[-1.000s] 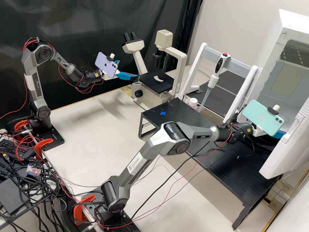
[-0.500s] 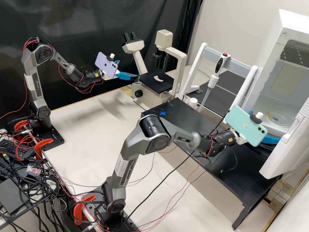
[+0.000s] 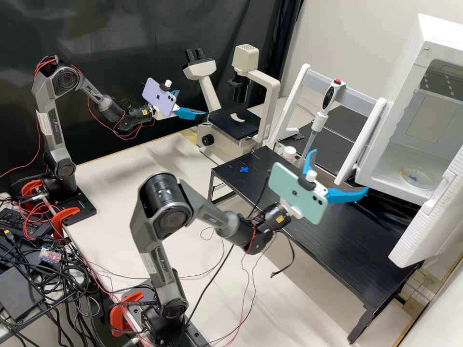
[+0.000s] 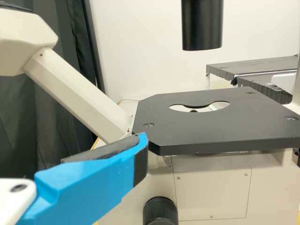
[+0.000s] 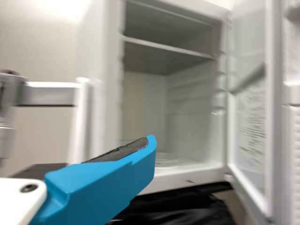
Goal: Move the petri dish to the incubator
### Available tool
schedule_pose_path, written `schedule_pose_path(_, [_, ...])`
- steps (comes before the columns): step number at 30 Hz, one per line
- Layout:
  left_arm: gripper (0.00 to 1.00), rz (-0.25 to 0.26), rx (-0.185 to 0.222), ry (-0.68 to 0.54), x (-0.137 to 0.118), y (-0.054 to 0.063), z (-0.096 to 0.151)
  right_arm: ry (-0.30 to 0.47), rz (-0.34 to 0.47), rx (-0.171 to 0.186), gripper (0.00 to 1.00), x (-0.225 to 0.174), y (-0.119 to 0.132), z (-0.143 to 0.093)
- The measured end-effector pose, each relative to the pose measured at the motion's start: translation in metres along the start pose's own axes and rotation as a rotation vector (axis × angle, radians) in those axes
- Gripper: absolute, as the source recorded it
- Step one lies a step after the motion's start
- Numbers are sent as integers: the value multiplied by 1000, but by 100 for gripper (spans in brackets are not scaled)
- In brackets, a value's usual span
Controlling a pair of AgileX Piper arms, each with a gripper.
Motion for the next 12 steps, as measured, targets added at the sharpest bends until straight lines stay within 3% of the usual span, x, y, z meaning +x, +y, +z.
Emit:
schedule_pose_path(6, [100,0,0,0,0,0,0,46,-24,-4,100,-43,-22,-29])
schedule_pose_path(12, [100,0,0,0,0,0,0,56,-47,41,100,-76,-30,-35])
